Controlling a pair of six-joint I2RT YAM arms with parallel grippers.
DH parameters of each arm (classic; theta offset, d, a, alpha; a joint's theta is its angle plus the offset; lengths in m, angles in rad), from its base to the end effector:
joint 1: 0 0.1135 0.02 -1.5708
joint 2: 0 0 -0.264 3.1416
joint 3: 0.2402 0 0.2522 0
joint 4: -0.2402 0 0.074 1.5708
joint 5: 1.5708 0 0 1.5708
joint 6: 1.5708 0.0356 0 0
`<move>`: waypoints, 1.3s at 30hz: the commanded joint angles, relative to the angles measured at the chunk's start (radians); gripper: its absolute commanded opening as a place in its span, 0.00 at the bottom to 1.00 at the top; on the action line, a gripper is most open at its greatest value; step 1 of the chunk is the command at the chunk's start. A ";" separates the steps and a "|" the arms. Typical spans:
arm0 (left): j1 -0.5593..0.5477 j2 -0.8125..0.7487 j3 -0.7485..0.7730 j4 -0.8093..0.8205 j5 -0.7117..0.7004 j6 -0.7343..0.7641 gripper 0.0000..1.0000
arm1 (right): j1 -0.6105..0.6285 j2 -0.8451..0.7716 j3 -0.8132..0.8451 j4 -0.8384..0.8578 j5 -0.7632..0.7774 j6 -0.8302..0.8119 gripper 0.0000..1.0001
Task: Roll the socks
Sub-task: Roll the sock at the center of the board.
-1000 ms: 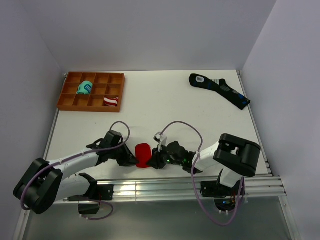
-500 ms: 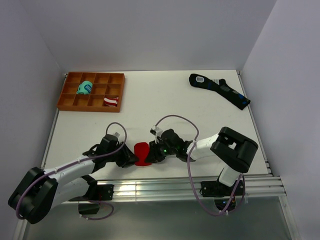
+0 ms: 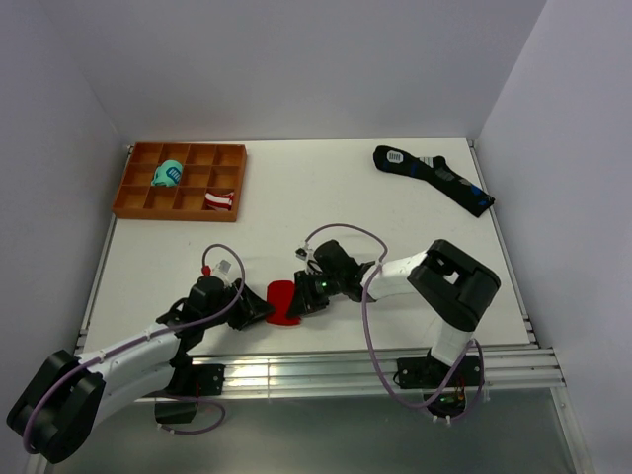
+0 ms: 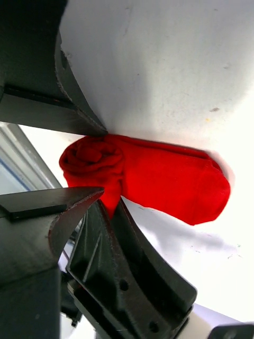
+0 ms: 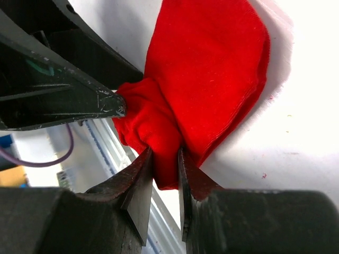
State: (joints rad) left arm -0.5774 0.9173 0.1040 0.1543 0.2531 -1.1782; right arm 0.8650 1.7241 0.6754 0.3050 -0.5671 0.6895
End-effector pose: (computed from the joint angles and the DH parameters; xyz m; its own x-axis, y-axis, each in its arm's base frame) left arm 0.1268 -0.0933 0.1199 -0.8378 -0.5217 -0.1608 -0.2084 0.5778 -0.7891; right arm 0.1872 0.2491 0.1216 -0.9103 -0.2409 -0.3365 -0.4138 0.5178 0.7488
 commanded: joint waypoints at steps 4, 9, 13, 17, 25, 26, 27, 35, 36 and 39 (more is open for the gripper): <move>-0.002 -0.027 -0.038 0.132 -0.058 0.095 0.50 | -0.049 0.063 0.038 -0.197 -0.056 -0.018 0.16; -0.002 -0.077 -0.062 0.126 -0.086 0.129 0.51 | -0.084 0.094 0.079 -0.283 -0.076 -0.042 0.16; -0.006 -0.061 -0.064 0.160 -0.063 0.160 0.52 | -0.093 0.115 0.133 -0.371 -0.053 -0.080 0.16; -0.024 -0.043 -0.070 0.192 -0.064 0.170 0.52 | -0.092 0.126 0.197 -0.478 -0.024 -0.107 0.16; -0.053 -0.017 -0.081 0.243 -0.045 0.193 0.53 | -0.090 0.141 0.265 -0.566 0.016 -0.137 0.16; -0.062 -0.011 -0.076 0.245 -0.044 0.196 0.53 | -0.090 0.147 0.276 -0.579 0.019 -0.139 0.16; -0.068 0.000 -0.075 0.237 -0.048 0.203 0.52 | -0.089 0.149 0.280 -0.583 0.019 -0.140 0.16; -0.107 -0.001 -0.070 0.191 -0.098 0.195 0.51 | -0.072 0.170 0.325 -0.635 0.056 -0.151 0.16; -0.111 -0.006 -0.069 0.185 -0.103 0.193 0.50 | -0.069 0.172 0.329 -0.641 0.064 -0.156 0.16; -0.122 0.002 -0.055 0.156 -0.121 0.203 0.50 | -0.058 0.180 0.342 -0.650 0.067 -0.154 0.16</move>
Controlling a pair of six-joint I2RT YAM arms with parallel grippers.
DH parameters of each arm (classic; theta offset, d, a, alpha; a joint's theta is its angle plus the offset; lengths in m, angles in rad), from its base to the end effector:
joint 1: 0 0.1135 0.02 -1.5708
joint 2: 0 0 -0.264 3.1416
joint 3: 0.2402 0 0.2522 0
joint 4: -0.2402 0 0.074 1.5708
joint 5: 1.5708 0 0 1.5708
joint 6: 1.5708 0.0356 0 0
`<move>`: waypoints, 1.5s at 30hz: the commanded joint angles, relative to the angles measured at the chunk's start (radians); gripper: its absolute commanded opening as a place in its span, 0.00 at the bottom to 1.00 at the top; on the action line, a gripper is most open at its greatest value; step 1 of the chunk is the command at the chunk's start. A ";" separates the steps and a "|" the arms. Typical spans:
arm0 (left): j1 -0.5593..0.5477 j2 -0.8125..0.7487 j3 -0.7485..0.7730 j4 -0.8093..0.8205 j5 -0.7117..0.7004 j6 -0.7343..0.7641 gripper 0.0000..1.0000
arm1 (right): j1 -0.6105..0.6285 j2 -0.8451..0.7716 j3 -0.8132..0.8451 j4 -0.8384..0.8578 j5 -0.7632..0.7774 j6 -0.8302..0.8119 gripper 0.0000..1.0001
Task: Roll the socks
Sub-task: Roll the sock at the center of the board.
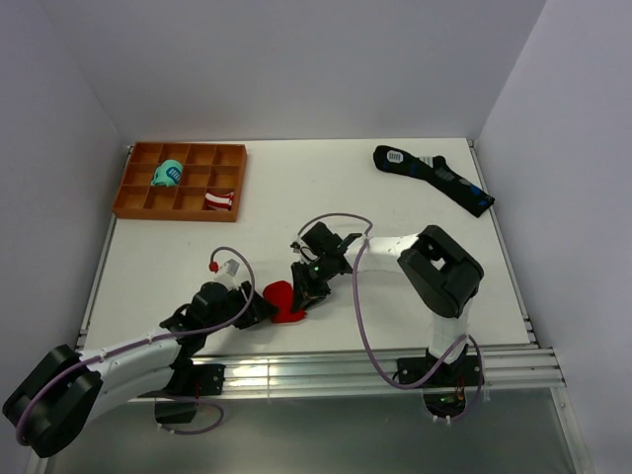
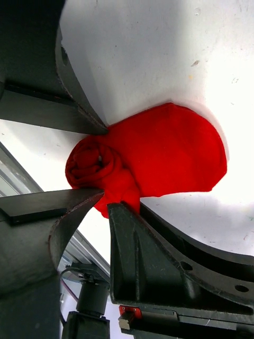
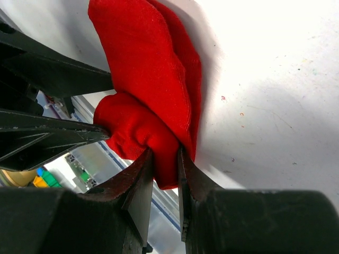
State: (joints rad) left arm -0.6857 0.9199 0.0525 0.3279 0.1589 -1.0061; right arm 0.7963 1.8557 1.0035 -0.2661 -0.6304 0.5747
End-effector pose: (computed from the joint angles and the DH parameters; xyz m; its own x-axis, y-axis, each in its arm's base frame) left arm 0.1186 -0.1043 0.1194 -0.8297 -0.3989 -0.3905 0.0550 0.6378 -0.7683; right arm 0.2267 0.2617 0.1296 -0.9398 -0.3326 -0.0788 -0.2940 0.6690 0.6826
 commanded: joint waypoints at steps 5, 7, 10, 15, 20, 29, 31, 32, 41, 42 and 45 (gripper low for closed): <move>-0.040 0.017 0.017 -0.047 -0.056 0.034 0.50 | 0.017 0.062 0.043 -0.113 0.138 -0.044 0.16; -0.051 0.031 0.023 -0.064 -0.070 0.023 0.51 | 0.020 0.068 0.061 -0.136 0.144 -0.050 0.16; -0.064 0.048 0.026 -0.084 -0.093 0.004 0.51 | 0.021 0.077 0.081 -0.157 0.147 -0.059 0.16; -0.080 0.051 0.033 -0.127 -0.113 -0.034 0.52 | 0.023 0.096 0.112 -0.186 0.155 -0.067 0.16; -0.106 0.059 0.046 -0.180 -0.139 -0.072 0.50 | 0.026 0.114 0.136 -0.208 0.159 -0.073 0.17; -0.143 0.132 0.076 -0.217 -0.154 -0.104 0.30 | 0.027 0.132 0.181 -0.246 0.172 -0.087 0.17; -0.144 0.146 0.084 -0.227 -0.154 -0.112 0.21 | 0.029 0.132 0.184 -0.248 0.173 -0.085 0.17; -0.144 0.149 0.084 -0.230 -0.154 -0.114 0.18 | 0.027 0.131 0.187 -0.248 0.173 -0.087 0.17; -0.146 0.174 0.087 -0.237 -0.125 -0.140 0.00 | 0.026 0.089 0.164 -0.196 0.187 -0.085 0.29; -0.146 0.181 0.099 -0.246 -0.118 -0.141 0.00 | 0.026 0.080 0.156 -0.176 0.210 -0.079 0.31; -0.146 0.226 0.122 -0.283 -0.098 -0.150 0.00 | 0.026 0.034 0.127 -0.136 0.231 -0.085 0.36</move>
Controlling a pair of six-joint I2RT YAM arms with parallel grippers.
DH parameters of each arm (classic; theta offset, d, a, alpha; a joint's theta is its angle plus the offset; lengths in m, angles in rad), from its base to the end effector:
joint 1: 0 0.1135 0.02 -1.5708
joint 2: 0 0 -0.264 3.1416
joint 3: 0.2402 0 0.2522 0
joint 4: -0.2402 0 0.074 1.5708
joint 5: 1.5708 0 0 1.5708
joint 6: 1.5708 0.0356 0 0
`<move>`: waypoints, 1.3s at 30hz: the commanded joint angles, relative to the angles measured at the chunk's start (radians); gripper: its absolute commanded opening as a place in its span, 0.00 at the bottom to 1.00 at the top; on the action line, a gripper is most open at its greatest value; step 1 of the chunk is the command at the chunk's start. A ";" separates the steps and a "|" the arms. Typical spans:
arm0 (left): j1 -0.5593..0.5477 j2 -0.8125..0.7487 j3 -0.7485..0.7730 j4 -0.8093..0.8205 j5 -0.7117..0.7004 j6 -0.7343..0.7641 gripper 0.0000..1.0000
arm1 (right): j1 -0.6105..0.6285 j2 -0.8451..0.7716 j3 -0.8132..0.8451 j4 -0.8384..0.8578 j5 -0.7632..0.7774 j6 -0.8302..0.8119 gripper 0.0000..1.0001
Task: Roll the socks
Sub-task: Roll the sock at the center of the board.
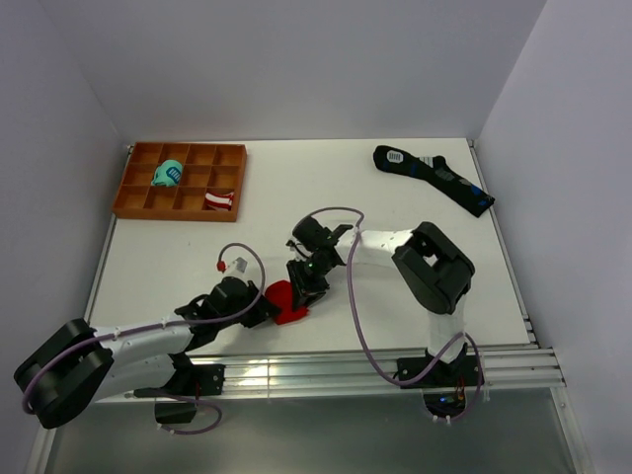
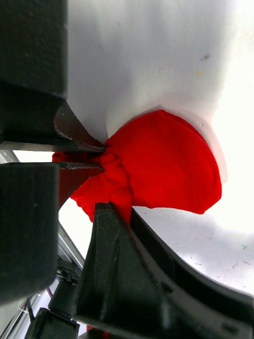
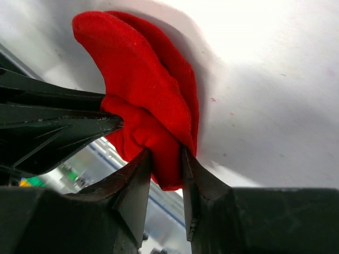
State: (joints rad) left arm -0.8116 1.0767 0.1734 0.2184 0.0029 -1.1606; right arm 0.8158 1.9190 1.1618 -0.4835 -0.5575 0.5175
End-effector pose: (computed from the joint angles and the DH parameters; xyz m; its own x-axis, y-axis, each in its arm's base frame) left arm 0.1228 -0.1295 0.1213 -0.8403 -0.4467 -0.3072 -0.1094 0.6947 -0.7110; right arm 0.2351 0.2773 0.1384 -0.9273 -0.3728 -0.0341 -0.3185 0.7377 0.5953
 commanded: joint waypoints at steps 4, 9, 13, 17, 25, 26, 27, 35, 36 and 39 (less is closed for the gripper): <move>-0.018 0.127 0.047 -0.209 0.112 -0.008 0.00 | 0.003 -0.115 -0.106 0.208 0.198 -0.027 0.42; 0.012 0.180 0.041 -0.192 0.196 -0.017 0.00 | -0.007 -0.186 -0.175 0.325 0.211 -0.024 0.47; 0.092 0.174 0.026 -0.211 0.246 0.009 0.00 | -0.020 -0.231 -0.241 0.432 0.209 -0.017 0.48; 0.149 0.154 0.070 -0.306 0.262 0.070 0.00 | -0.030 -0.310 -0.323 0.563 0.223 -0.007 0.50; 0.201 0.212 0.132 -0.381 0.304 0.127 0.00 | -0.030 -0.541 -0.564 0.886 0.226 -0.011 0.51; 0.204 0.224 0.135 -0.383 0.312 0.128 0.00 | -0.026 -0.558 -0.592 0.926 0.217 -0.010 0.51; 0.210 0.233 0.143 -0.387 0.318 0.130 0.00 | -0.020 -0.575 -0.617 0.962 0.217 -0.010 0.51; 0.236 0.304 0.181 -0.405 0.397 0.151 0.00 | 0.091 -0.589 -0.797 1.272 0.225 -0.024 0.52; 0.244 0.311 0.189 -0.418 0.401 0.157 0.00 | 0.098 -0.575 -0.813 1.318 0.226 -0.024 0.52; 0.258 0.339 0.210 -0.432 0.427 0.176 0.00 | 0.138 -0.552 -0.814 1.335 0.275 -0.052 0.52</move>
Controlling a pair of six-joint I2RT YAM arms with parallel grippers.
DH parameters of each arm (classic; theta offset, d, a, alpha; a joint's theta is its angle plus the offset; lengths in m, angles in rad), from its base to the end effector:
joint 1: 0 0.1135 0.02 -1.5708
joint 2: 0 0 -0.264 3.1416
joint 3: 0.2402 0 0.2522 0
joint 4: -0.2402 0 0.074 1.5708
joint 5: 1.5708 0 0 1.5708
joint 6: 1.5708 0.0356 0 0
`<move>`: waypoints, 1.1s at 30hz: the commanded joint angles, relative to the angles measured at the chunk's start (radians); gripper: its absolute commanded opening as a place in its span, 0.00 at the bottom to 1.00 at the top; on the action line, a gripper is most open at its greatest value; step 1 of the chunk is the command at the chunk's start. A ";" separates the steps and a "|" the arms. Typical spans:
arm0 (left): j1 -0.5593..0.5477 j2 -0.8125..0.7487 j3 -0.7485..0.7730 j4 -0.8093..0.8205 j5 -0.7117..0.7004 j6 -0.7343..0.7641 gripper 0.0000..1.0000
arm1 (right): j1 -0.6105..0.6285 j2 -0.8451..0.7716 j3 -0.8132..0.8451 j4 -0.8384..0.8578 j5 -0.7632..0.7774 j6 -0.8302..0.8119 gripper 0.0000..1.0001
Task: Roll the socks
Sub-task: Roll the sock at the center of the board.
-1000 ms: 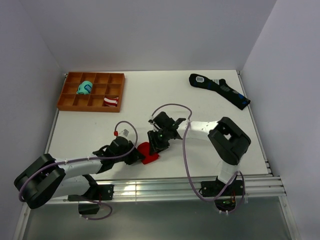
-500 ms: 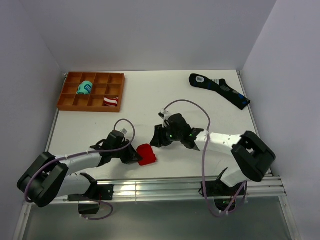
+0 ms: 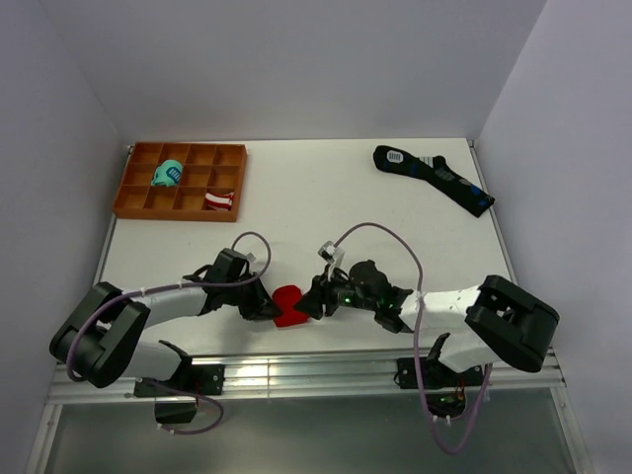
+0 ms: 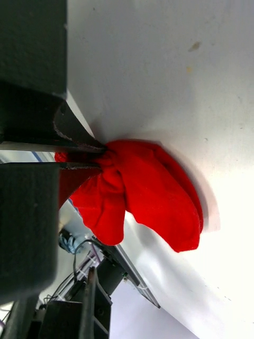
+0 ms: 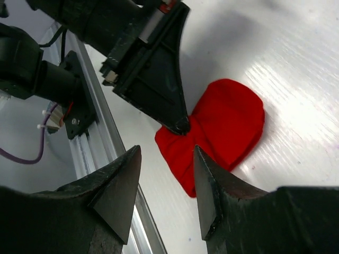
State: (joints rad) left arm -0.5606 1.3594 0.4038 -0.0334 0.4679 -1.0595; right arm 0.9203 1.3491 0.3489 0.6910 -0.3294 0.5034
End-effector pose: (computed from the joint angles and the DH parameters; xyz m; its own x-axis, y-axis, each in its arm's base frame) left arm 0.1719 -0.1269 0.1178 -0.9432 -0.3269 0.0597 -0.2822 0.6928 -0.6636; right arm 0.1406 0.2038 0.1645 -0.6147 -0.0540 -0.7869 -0.7341 0.4040 0.5458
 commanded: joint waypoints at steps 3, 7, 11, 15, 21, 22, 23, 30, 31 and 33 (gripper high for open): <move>0.025 0.086 -0.002 -0.189 -0.015 0.090 0.00 | 0.083 0.041 0.002 0.162 0.095 -0.060 0.52; 0.039 0.109 0.019 -0.195 0.012 0.098 0.00 | 0.094 0.079 -0.027 0.219 0.098 -0.058 0.52; 0.045 0.116 0.027 -0.195 0.031 0.101 0.00 | 0.100 0.094 -0.047 0.249 0.118 -0.068 0.52; 0.054 0.133 0.032 -0.197 0.048 0.112 0.00 | 0.114 0.120 -0.057 0.265 0.154 -0.080 0.52; 0.079 0.153 0.049 -0.215 0.063 0.138 0.00 | 0.144 0.171 -0.074 0.327 0.197 -0.075 0.51; 0.085 0.156 0.050 -0.223 0.069 0.145 0.00 | 0.147 0.173 -0.077 0.328 0.202 -0.075 0.51; 0.094 0.158 0.052 -0.223 0.072 0.147 0.00 | 0.149 0.176 -0.082 0.332 0.213 -0.075 0.51; 0.120 0.162 0.063 -0.227 0.083 0.153 0.00 | 0.178 0.193 -0.125 0.383 0.256 -0.069 0.52; 0.122 0.167 0.066 -0.229 0.084 0.150 0.00 | 0.189 0.196 -0.125 0.384 0.262 -0.069 0.52; 0.120 0.170 0.072 -0.232 0.084 0.153 0.00 | 0.199 0.212 -0.123 0.389 0.276 -0.069 0.52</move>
State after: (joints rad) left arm -0.4458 1.4956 0.4839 -0.1696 0.6647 -0.9619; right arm 1.0969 1.5402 0.2382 1.0183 -0.1028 0.4477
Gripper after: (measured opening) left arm 0.106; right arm 0.517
